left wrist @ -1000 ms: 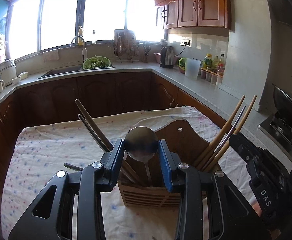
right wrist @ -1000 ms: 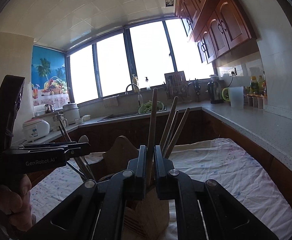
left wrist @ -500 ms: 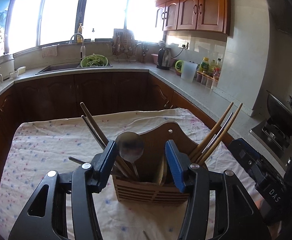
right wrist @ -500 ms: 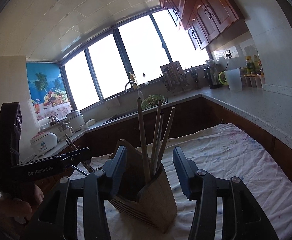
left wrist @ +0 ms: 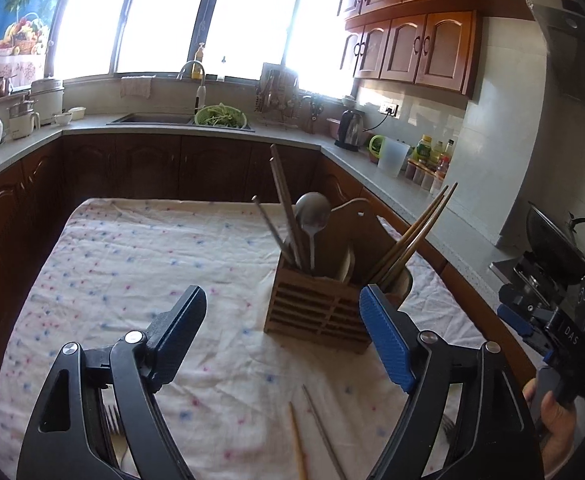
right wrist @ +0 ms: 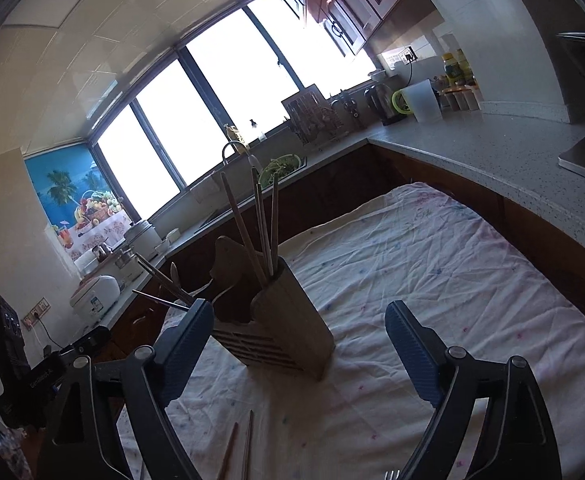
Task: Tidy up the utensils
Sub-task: 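Move the left tool to a wooden chopstick while the right tool approaches a fork, then close the left tool on the wooden chopstick while the right tool grasps the fork, then lift the chopstick and fork and carry them over the wooden holder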
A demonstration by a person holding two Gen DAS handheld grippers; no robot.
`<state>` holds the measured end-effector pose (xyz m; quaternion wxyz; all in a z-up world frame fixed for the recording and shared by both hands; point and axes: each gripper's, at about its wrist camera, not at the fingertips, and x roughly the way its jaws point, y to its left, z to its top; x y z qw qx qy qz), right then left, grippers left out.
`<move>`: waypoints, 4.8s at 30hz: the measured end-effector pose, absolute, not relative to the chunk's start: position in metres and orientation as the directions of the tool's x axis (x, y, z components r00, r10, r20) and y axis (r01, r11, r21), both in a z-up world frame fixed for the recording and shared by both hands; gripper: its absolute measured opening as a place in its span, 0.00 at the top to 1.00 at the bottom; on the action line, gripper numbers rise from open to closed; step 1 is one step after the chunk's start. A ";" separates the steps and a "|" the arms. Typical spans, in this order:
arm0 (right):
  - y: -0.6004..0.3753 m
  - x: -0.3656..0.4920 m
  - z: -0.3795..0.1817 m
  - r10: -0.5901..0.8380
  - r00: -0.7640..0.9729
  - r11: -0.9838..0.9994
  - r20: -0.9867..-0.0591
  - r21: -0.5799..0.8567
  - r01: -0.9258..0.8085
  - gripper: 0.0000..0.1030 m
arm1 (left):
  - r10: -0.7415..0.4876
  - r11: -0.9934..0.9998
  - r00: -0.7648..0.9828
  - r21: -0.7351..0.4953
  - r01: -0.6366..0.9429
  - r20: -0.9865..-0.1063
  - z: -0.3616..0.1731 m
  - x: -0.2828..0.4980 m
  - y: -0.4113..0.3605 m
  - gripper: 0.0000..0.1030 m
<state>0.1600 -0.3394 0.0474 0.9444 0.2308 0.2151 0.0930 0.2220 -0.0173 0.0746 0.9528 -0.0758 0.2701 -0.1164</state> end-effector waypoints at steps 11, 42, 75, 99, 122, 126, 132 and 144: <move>-0.338 0.106 0.017 0.254 0.828 0.906 -0.499 0.423 -0.023 0.13 | -0.223 0.968 0.764 -0.229 0.101 -0.606 0.022 0.175 0.008 0.21; -0.315 0.095 -0.045 0.185 0.647 0.973 -0.740 0.232 -0.013 0.41 | -0.235 0.970 0.597 -0.145 0.196 -0.767 -0.038 0.185 -0.040 0.33; -0.320 0.120 -0.053 0.376 0.587 0.901 -0.717 0.430 -0.051 0.78 | -0.283 0.937 0.508 -0.121 0.328 -0.813 -0.053 0.220 -0.066 0.96; -0.295 0.095 0.002 0.443 0.654 0.873 -0.613 0.462 -0.158 0.97 | -0.424 0.906 0.650 -0.286 0.313 -0.631 0.033 0.164 -0.009 0.96; -0.285 0.126 0.071 0.462 0.777 0.851 -0.429 0.460 -0.252 0.97 | -0.444 0.892 0.768 -0.306 0.332 -0.461 0.100 0.169 0.007 0.96; -0.284 0.142 0.080 0.457 0.799 0.851 -0.392 0.455 -0.264 0.97 | -0.444 0.892 0.789 -0.295 0.343 -0.425 0.115 0.179 0.002 0.96; -0.278 0.162 0.093 0.471 0.825 0.841 -0.314 0.443 -0.311 0.97 | -0.435 0.892 0.831 -0.294 0.344 -0.346 0.142 0.199 0.000 0.96; -0.276 0.212 0.126 0.469 0.873 0.834 -0.138 0.396 -0.385 0.97 | -0.399 0.902 0.889 -0.270 0.337 -0.225 0.192 0.258 -0.018 0.96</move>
